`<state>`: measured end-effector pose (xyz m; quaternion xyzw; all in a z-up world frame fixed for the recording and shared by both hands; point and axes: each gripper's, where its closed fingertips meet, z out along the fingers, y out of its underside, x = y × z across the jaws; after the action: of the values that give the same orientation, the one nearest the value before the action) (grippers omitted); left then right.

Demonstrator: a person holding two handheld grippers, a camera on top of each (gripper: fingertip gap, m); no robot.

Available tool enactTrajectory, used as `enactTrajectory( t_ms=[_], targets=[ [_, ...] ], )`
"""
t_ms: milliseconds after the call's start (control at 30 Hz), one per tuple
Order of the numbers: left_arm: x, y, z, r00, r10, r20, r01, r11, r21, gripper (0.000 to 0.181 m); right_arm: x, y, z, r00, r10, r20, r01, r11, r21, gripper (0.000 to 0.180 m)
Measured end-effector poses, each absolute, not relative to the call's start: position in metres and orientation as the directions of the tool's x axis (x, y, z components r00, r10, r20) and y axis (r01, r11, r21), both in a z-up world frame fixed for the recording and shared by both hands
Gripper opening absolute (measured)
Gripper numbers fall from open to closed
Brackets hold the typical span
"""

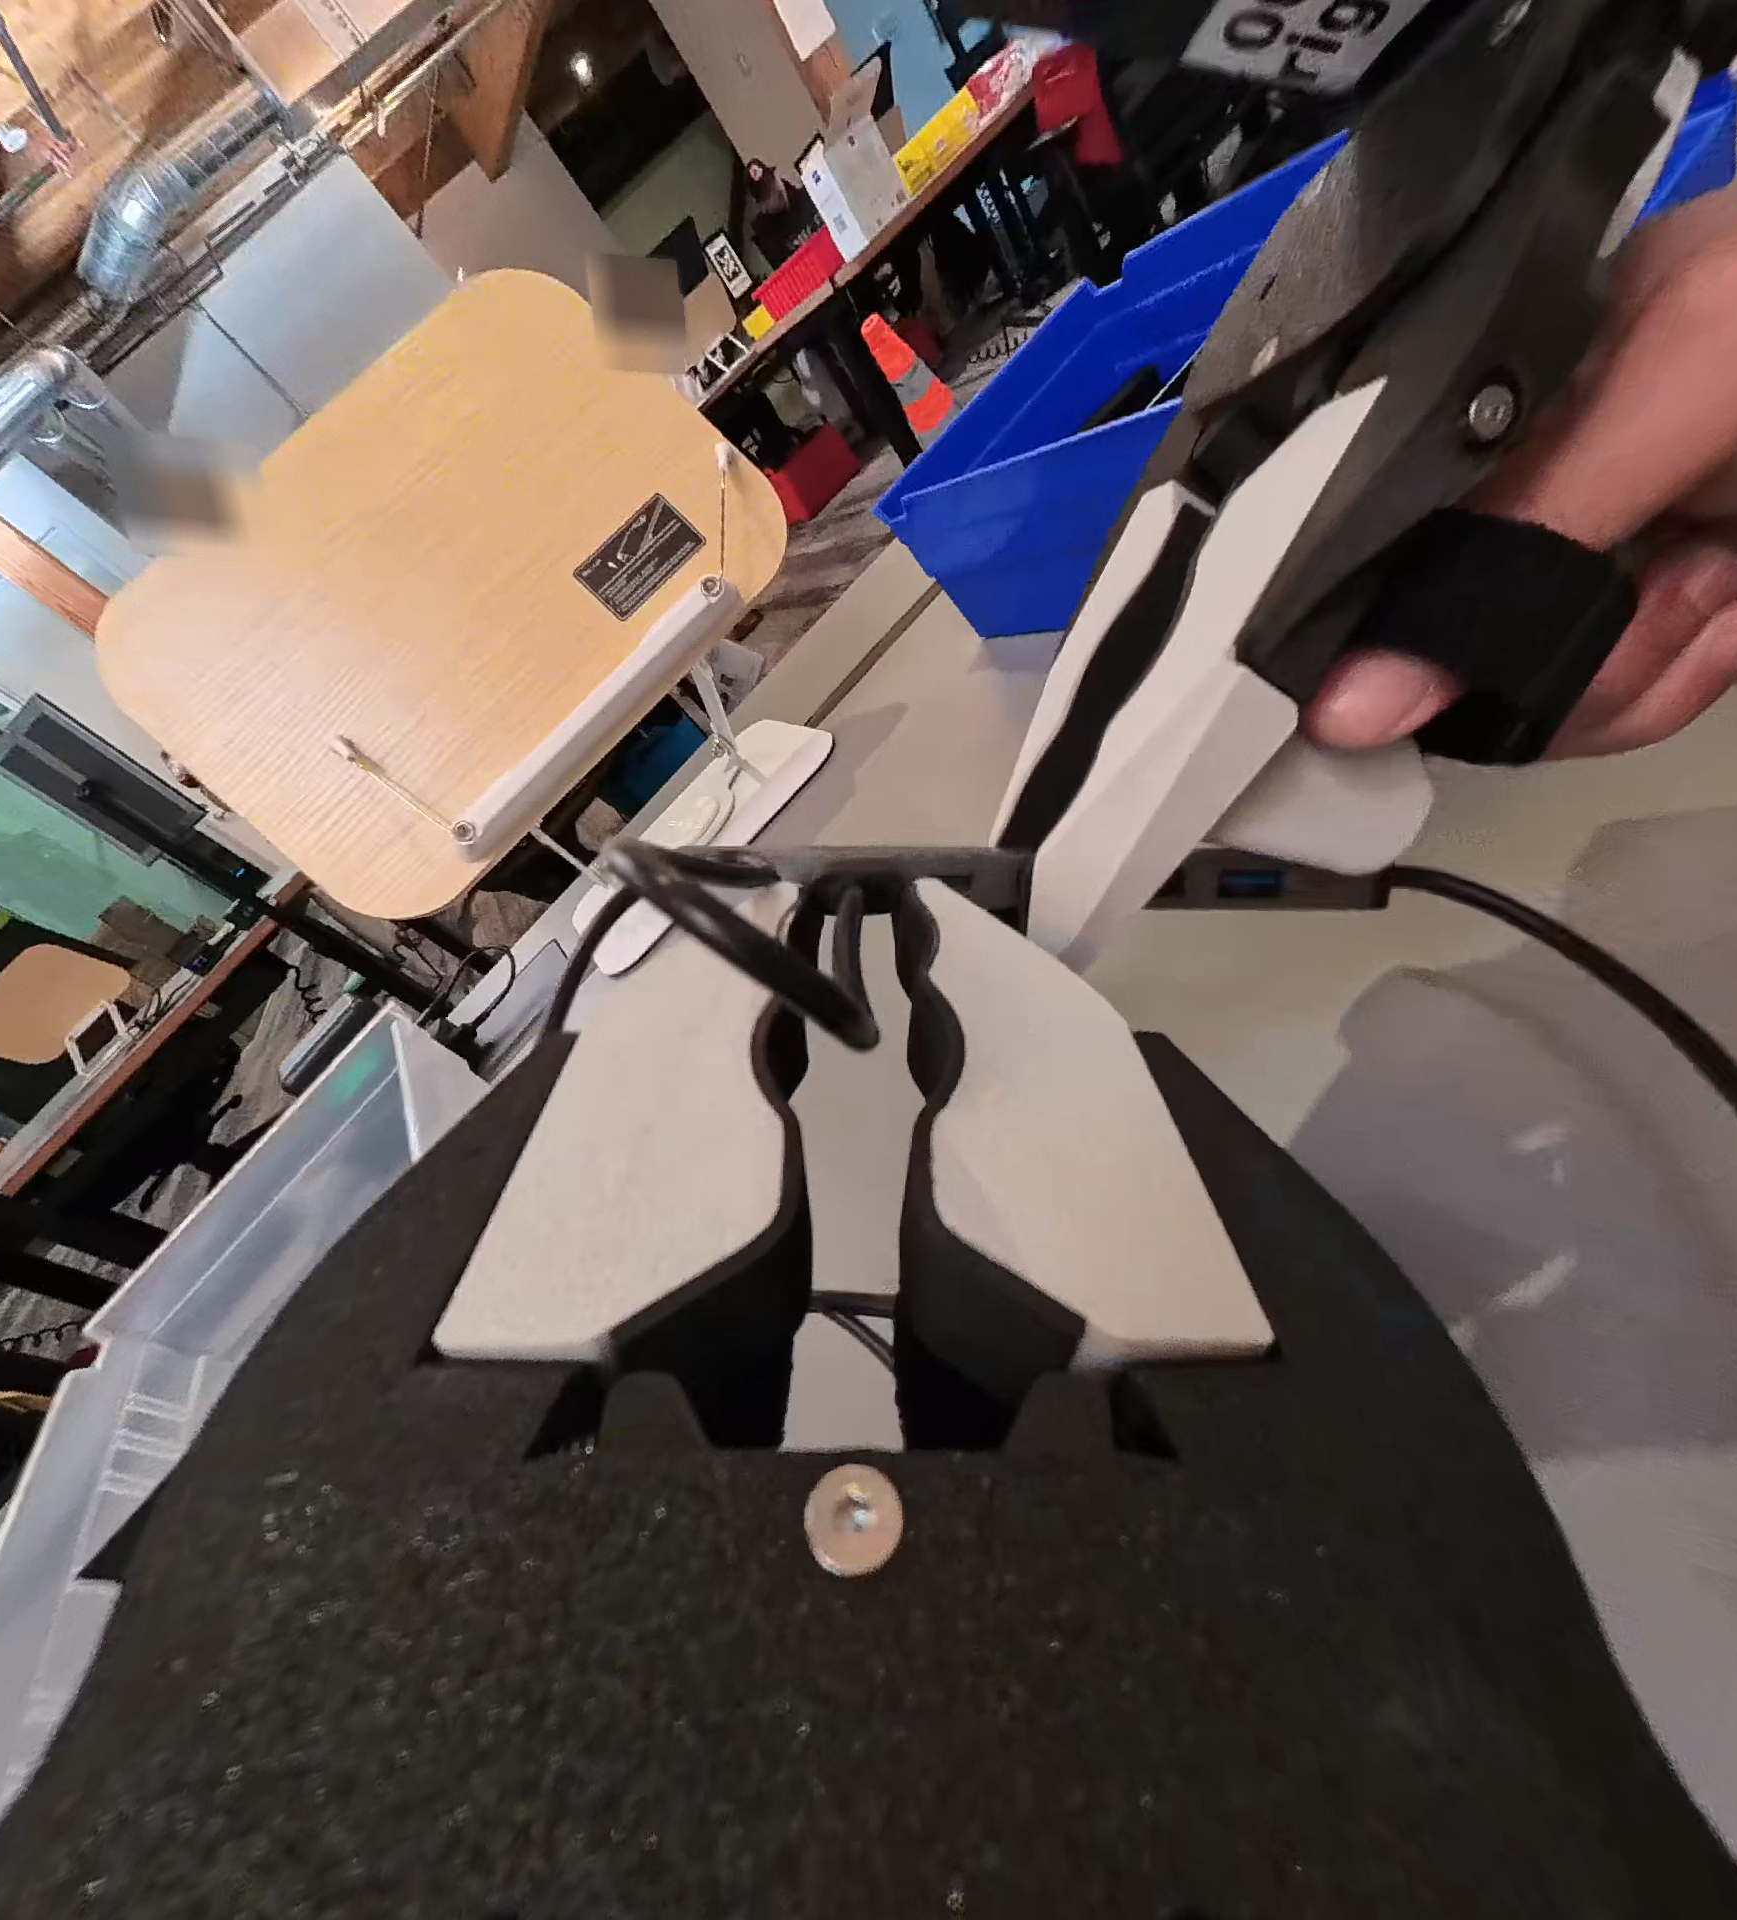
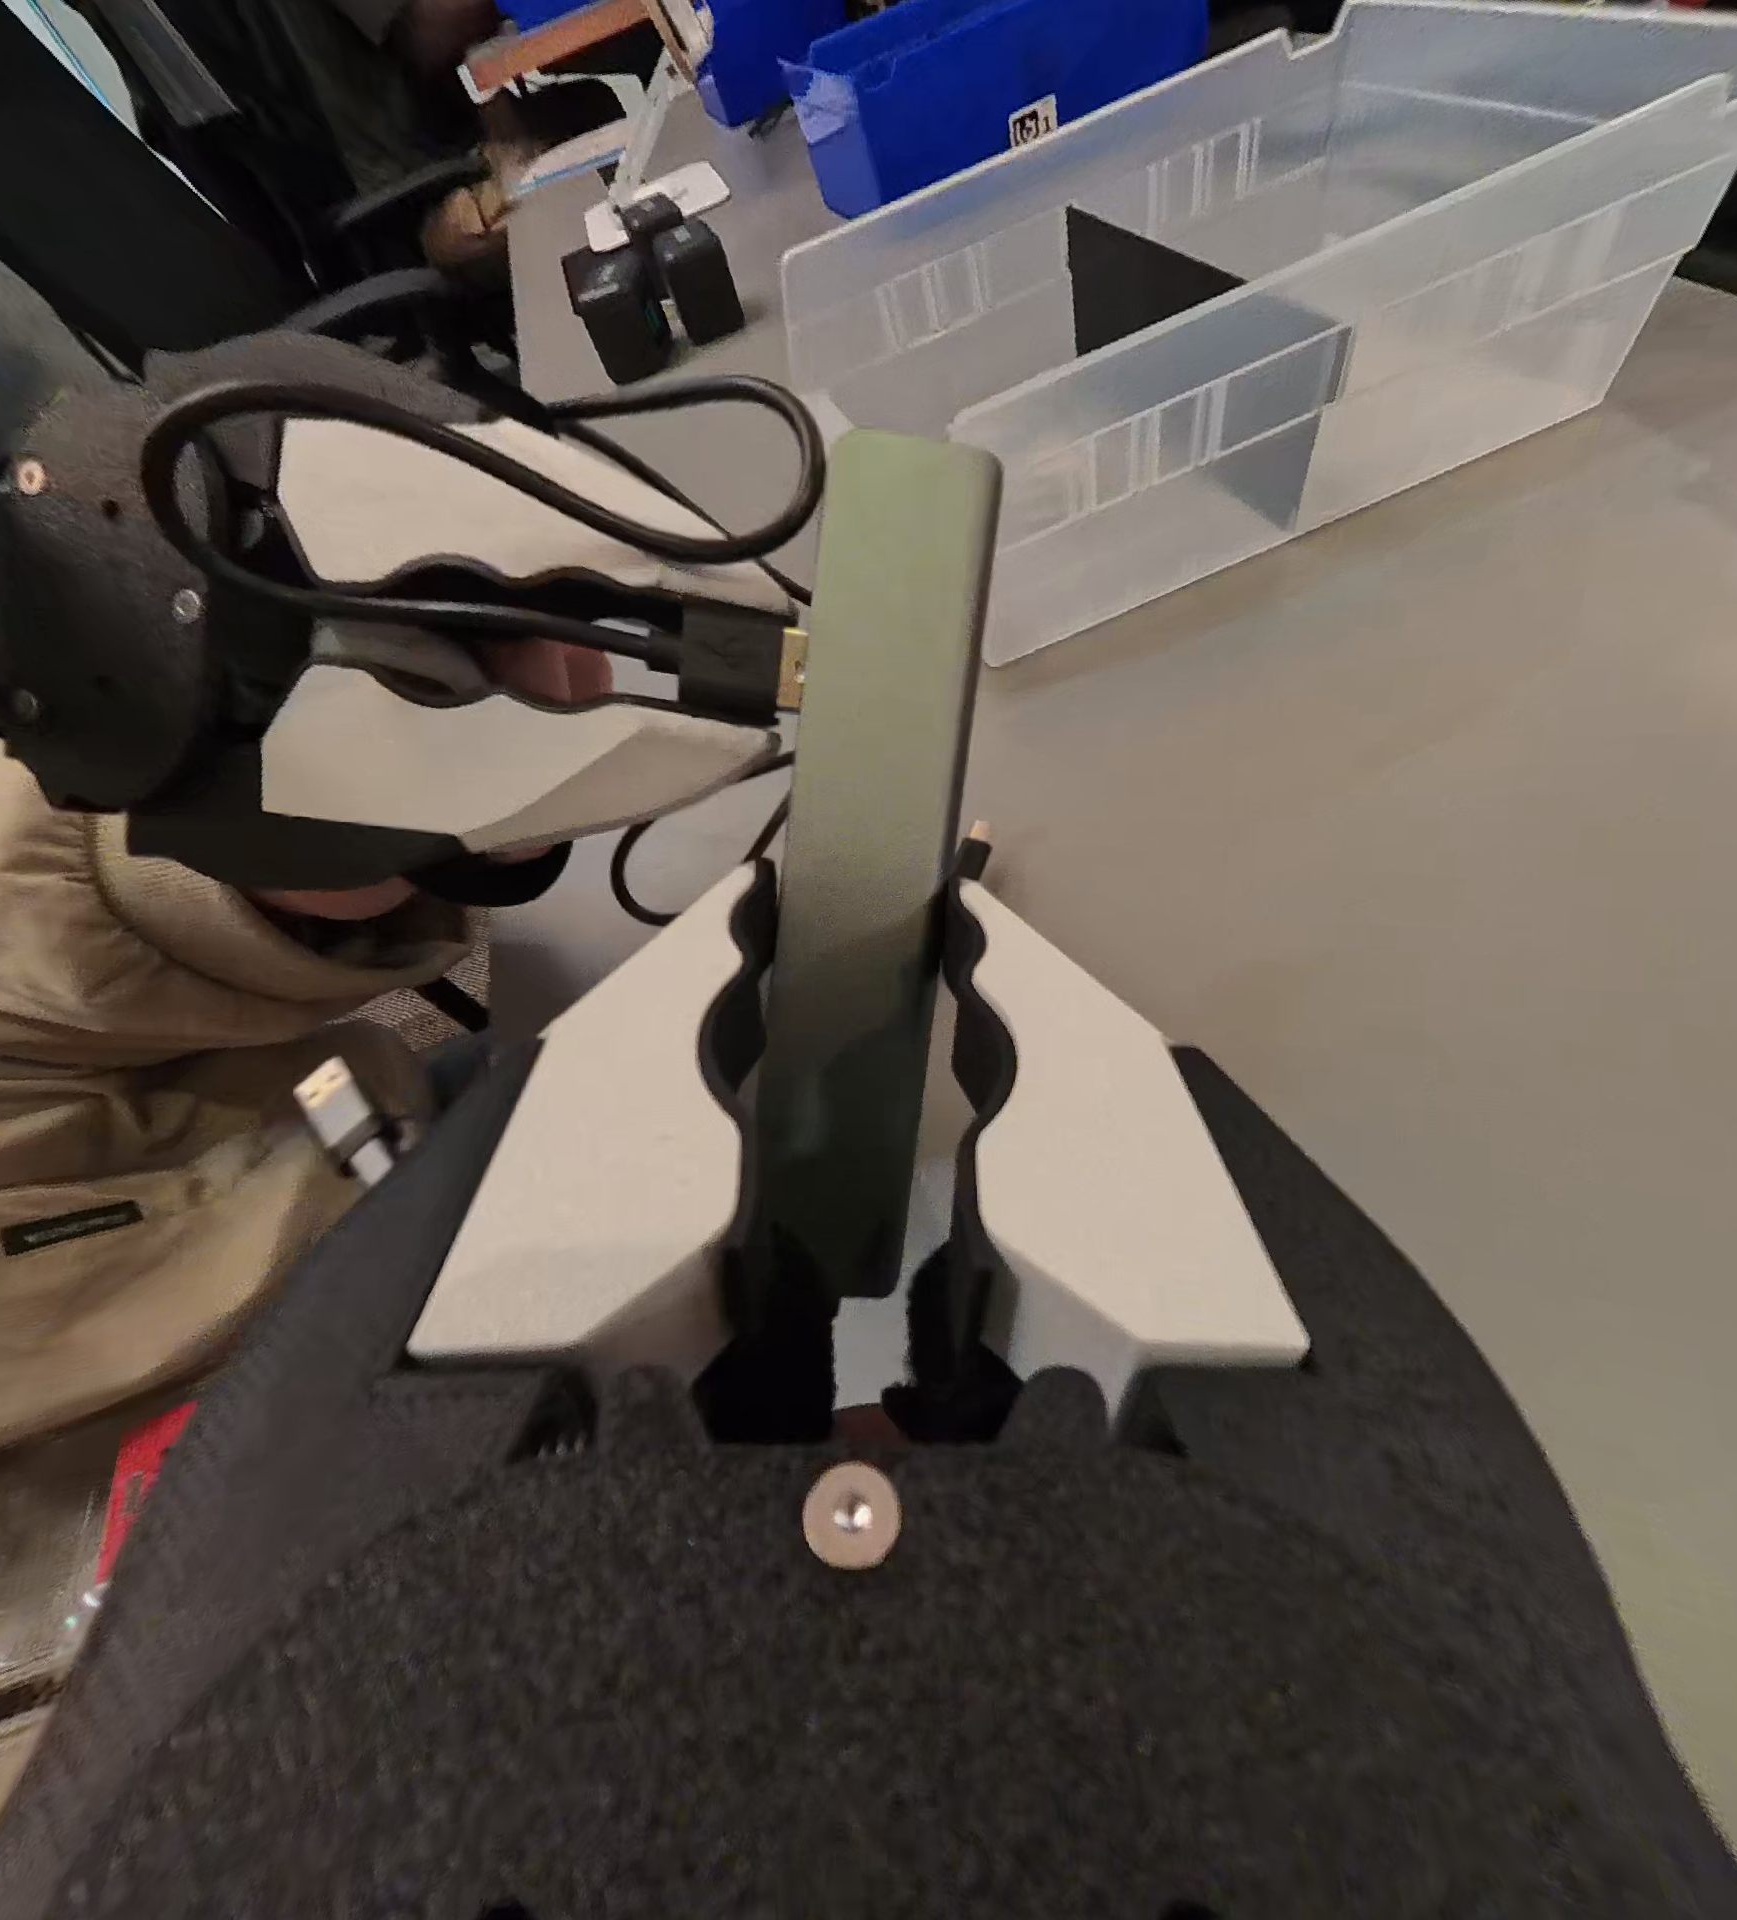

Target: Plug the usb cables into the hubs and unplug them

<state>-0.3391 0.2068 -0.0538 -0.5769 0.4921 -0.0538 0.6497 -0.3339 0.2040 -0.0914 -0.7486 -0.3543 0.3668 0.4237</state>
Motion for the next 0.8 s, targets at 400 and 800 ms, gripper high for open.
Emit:
enactTrajectory(
  t_ms=[400,800],
  targets=[
    [-0.35,0.219,-0.093,0.578,-0.74,-0.344,-0.459,0.054,-0.887,0.025,-0.255,0.292,-0.1,0.819,0.569,-0.081,0.254,-0.485,-0.837,0.031],
    [-0.471,0.259,-0.11,0.773,-0.635,0.011,-0.274,-0.348,-0.896,0.042,-0.233,0.332,-0.184,0.786,0.618,0.012,0.495,-0.617,-0.612,0.031]
  ],
)
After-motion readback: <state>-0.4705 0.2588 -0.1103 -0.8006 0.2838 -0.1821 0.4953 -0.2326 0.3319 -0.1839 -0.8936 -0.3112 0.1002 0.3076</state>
